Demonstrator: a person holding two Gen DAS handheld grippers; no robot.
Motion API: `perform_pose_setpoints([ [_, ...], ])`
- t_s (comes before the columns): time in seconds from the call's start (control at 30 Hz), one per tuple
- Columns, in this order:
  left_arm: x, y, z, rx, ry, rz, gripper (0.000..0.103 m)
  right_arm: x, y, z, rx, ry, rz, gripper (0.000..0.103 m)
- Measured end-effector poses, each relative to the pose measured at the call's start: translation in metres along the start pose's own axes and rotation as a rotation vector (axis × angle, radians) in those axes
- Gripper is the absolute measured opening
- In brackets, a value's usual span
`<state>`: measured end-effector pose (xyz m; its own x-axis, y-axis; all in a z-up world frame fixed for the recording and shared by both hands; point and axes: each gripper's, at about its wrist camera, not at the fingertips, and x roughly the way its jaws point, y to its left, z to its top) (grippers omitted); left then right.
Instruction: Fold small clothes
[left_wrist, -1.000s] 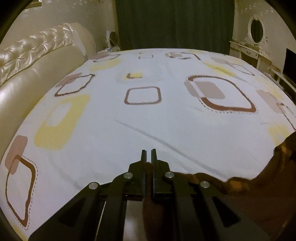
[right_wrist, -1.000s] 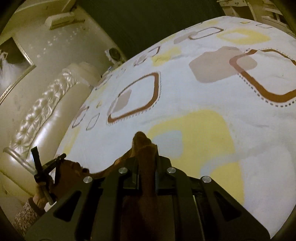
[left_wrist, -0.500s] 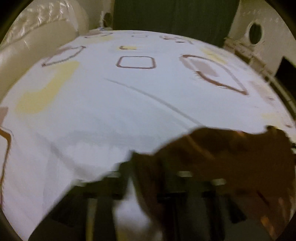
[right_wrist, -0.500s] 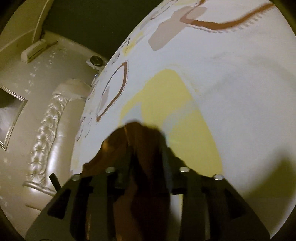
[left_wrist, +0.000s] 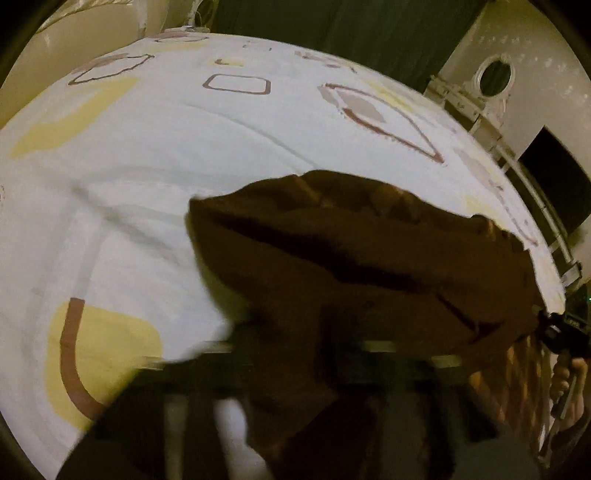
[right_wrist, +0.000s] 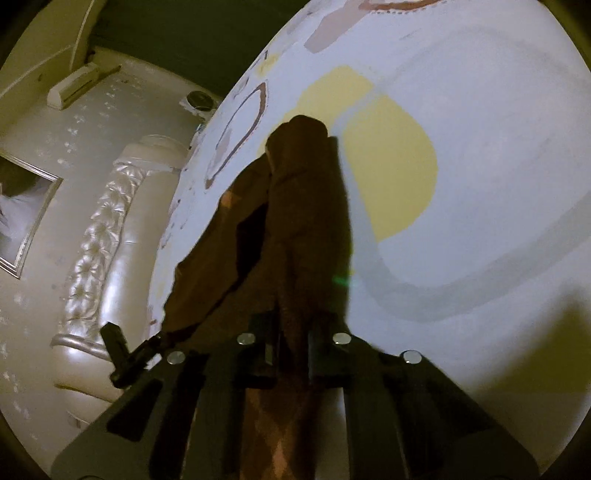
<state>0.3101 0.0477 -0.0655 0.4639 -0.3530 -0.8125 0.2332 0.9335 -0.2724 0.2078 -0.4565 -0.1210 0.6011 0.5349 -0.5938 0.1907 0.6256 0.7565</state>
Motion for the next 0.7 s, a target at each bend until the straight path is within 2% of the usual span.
perform_pose_setpoints([
  [0.07,-0.005,-0.001,-0.002,-0.013,0.005,0.01,0.012,-0.006,0.002,0.0,-0.024,-0.021,-0.036,0.007],
  [0.13,-0.006,-0.004,-0.006,0.015,-0.001,0.042,0.012,-0.01,-0.005,-0.002,-0.005,-0.03,-0.064,0.006],
  [0.27,-0.004,-0.004,-0.011,0.046,-0.016,0.061,0.012,-0.007,-0.007,0.001,-0.001,-0.019,-0.044,0.01],
  [0.33,-0.009,-0.001,-0.012,0.04,-0.029,0.041,0.017,-0.017,-0.004,0.004,0.019,-0.041,-0.059,0.015],
  [0.4,-0.017,0.004,-0.015,0.047,-0.04,0.052,0.042,-0.038,0.003,0.007,0.026,-0.117,-0.076,0.017],
  [0.5,-0.031,0.013,-0.02,0.027,-0.08,0.037,0.056,-0.048,0.025,0.012,0.001,-0.176,-0.033,0.024],
  [0.57,-0.038,0.017,-0.023,0.002,-0.088,0.031,0.057,-0.031,0.038,0.016,-0.008,-0.123,0.009,0.025],
  [0.7,-0.041,0.018,-0.033,-0.032,-0.08,0.028,0.059,0.015,0.044,0.024,-0.009,-0.046,-0.04,0.025],
])
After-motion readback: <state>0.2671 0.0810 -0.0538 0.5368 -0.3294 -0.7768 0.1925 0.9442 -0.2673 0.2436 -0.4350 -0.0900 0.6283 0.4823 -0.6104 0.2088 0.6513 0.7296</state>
